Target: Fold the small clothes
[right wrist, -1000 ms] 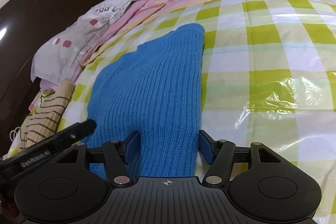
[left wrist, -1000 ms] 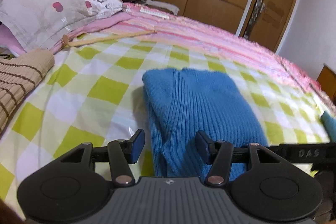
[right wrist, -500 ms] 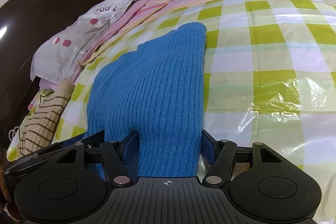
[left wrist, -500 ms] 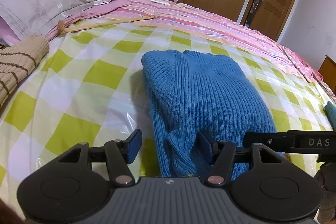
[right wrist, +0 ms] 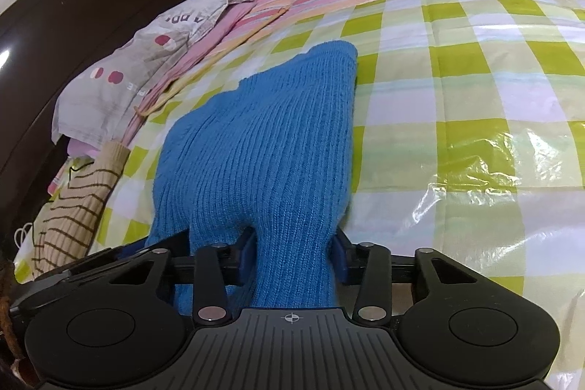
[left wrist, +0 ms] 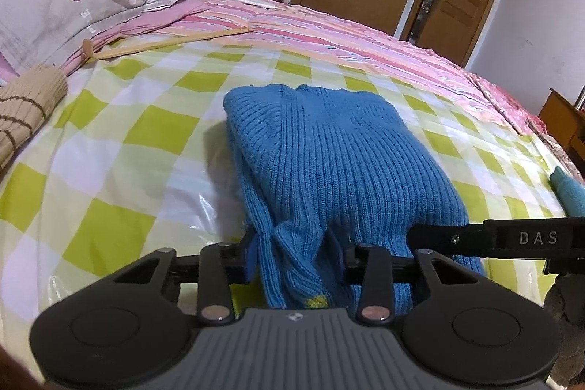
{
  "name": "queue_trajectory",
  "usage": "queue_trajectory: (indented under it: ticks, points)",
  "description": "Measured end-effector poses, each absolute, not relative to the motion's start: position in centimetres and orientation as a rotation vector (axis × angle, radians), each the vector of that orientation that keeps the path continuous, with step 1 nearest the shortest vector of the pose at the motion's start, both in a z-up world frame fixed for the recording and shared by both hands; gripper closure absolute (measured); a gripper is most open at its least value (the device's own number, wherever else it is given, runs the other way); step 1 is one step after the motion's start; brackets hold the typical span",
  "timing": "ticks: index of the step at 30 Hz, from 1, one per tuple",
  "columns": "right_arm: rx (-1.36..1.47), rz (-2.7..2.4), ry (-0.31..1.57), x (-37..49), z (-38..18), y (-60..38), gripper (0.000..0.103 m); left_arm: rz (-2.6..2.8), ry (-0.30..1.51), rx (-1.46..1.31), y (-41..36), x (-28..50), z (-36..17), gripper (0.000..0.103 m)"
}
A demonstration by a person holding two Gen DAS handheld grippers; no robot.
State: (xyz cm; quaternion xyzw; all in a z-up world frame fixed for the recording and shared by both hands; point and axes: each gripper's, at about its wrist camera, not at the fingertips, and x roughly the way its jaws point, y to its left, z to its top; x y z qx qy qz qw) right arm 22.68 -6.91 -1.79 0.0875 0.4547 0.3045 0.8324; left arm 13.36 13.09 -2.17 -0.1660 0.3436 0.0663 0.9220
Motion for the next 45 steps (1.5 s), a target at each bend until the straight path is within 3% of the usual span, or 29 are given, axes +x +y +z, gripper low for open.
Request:
queue_trajectory:
  ticks: [5, 14, 20, 26, 28, 36, 41, 45]
  points:
    - [0.173, 0.644, 0.96, 22.2, -1.3, -7.0, 0.071, 0.125, 0.706, -0.333, 12.8, 13.2, -2.1, 0.064]
    - [0.16, 0.637, 0.965, 21.2, -0.5, -7.6, 0.073, 0.088, 0.708, -0.335, 12.5, 12.5, -1.8, 0.068]
    - [0.219, 0.636, 0.976, 21.7, -0.7, -8.7, 0.06, 0.114, 0.676, -0.4, 14.1, 11.9, -0.9, 0.064]
    - [0.282, 0.662, 0.914, 22.6, 0.3, -10.1, 0.048, 0.125, 0.611, -0.434, 14.8, 11.9, 0.2, 0.054]
    - [0.312, 0.676, 0.904, 23.4, 0.4, -10.1, 0.043, 0.117, 0.621, -0.424, 14.7, 12.6, 0.1, 0.047]
    - [0.29, 0.681, 0.953, 25.9, -1.4, -7.5, 0.032, 0.096, 0.699, -0.492, 15.7, 14.7, -2.0, 0.038]
    - [0.367, 0.655, 0.975, 26.1, -2.5, -7.8, 0.035, 0.03, 0.727, -0.619, 16.8, 15.3, -3.4, 0.037]
    - [0.359, 0.653, 0.96, 25.6, -2.1, -7.8, 0.053, 0.013, 0.71, -0.593, 16.1, 14.7, -3.0, 0.048]
